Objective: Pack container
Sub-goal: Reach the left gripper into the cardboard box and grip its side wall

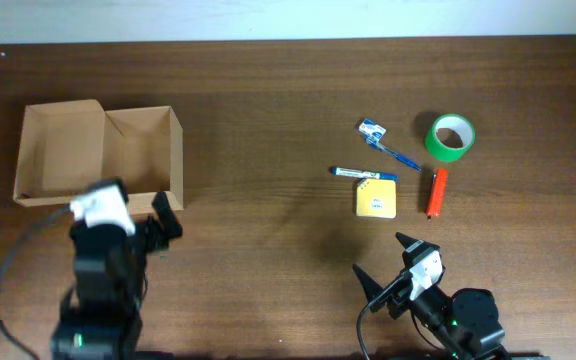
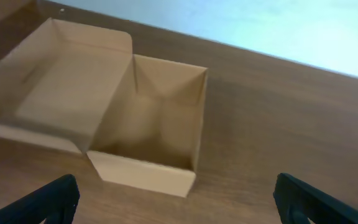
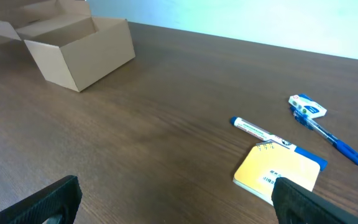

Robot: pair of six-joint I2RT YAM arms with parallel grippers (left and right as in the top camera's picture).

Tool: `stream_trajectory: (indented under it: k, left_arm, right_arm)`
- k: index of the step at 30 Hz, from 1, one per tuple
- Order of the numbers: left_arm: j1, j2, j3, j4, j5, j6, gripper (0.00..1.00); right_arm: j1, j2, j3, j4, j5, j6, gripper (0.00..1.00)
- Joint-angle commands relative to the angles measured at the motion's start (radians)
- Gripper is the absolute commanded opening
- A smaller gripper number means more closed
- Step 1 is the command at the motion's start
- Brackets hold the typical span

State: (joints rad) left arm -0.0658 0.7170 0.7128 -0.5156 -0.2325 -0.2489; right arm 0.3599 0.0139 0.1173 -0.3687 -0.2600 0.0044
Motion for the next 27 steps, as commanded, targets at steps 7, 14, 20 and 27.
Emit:
stream_trajectory:
  k: [7,14,20,27]
  left_arm:
    - [0.003,0.468,0.291,-0.006,-0.045,0.104,1.0]
    - [0.003,0.737,0.436,-0.046,-0.03,0.124,0.99]
    - [0.003,0.846,0.443,-0.042,0.021,0.124,1.0]
    - [0.003,0.926,0.443,-0.027,0.031,0.124,1.0]
  right_arm:
    - [0.006,-0.006,-0.006,-0.001,0.005,0.011,0.99]
    - [0.006,-0.006,-0.006,-0.001,0.005,0.011,0.99]
    - [0.006,-0.006,-0.006,-0.001,0.005,0.011,0.99]
    - [0.006,-0.006,-0.006,-0.001,0.005,0.011,0.99]
